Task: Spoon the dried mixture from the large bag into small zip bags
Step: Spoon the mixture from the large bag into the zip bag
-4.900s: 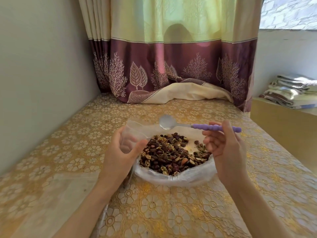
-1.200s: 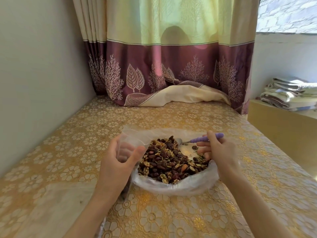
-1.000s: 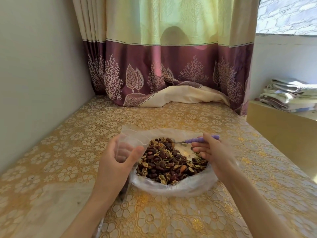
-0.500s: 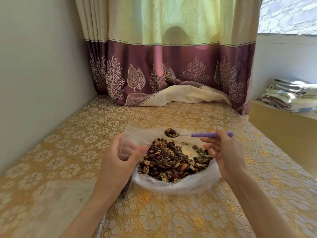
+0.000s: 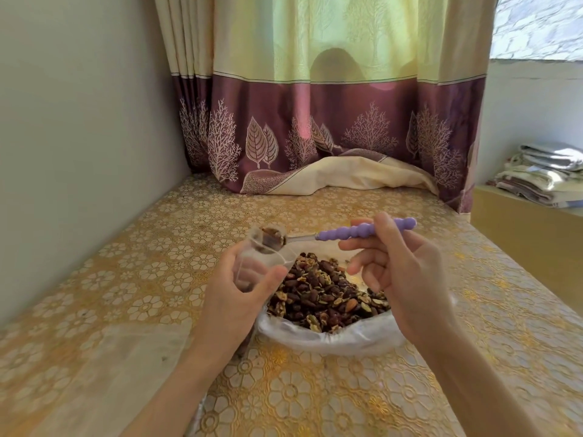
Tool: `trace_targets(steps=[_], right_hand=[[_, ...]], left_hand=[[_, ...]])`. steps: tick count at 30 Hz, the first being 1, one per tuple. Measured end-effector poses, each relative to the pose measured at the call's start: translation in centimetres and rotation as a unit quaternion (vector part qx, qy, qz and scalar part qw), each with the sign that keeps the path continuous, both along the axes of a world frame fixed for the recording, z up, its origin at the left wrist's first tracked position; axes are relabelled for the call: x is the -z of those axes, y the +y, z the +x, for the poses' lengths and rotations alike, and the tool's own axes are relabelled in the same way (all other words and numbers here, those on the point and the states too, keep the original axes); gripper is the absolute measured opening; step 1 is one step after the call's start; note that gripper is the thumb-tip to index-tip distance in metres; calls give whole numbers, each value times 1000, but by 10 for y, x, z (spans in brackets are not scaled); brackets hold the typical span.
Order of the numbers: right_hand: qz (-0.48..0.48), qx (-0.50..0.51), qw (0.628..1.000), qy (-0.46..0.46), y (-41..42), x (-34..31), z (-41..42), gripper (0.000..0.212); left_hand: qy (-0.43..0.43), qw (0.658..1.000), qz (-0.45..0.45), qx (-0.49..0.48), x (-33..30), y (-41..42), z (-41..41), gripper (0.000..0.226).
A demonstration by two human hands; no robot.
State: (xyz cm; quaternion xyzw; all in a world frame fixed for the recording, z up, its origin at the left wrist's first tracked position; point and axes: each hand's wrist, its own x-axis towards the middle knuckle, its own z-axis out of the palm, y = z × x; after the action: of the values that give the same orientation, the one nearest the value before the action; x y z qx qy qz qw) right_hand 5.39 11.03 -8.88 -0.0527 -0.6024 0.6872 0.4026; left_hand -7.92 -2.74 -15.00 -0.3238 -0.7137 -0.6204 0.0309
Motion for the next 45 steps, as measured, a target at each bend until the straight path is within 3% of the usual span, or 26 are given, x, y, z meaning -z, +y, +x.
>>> trace_targets(steps=[4, 7, 12, 18, 22, 26, 34, 45], right_hand=[[61, -30, 998, -16, -4, 2, -1, 30], [64, -57, 996, -15, 0, 4, 0, 29], [43, -49, 998, 9, 11, 6, 3, 23], [-52, 118, 992, 13, 49, 16, 9, 31], [25, 251, 965, -76, 67, 35, 8, 36], [96, 302, 941, -117, 74, 44, 9, 36], [86, 284, 947, -123, 84, 49, 11, 43], [4, 163, 970, -180, 81, 51, 7, 47]], left_hand=[[-22, 1000, 6, 11, 0, -1, 1, 68], [-19, 1000, 12, 3, 0, -1, 2, 58], [-17, 1000, 11, -5, -4, -2, 1, 67], [-32, 998, 53, -14, -9, -6, 2, 56], [-45, 995, 79, -26, -13, -9, 4, 53], [-53, 993, 101, -24, -15, -10, 5, 46], [-42, 994, 97, -39, -15, -13, 3, 41], [-35, 997, 70, -29, -12, -11, 4, 41]])
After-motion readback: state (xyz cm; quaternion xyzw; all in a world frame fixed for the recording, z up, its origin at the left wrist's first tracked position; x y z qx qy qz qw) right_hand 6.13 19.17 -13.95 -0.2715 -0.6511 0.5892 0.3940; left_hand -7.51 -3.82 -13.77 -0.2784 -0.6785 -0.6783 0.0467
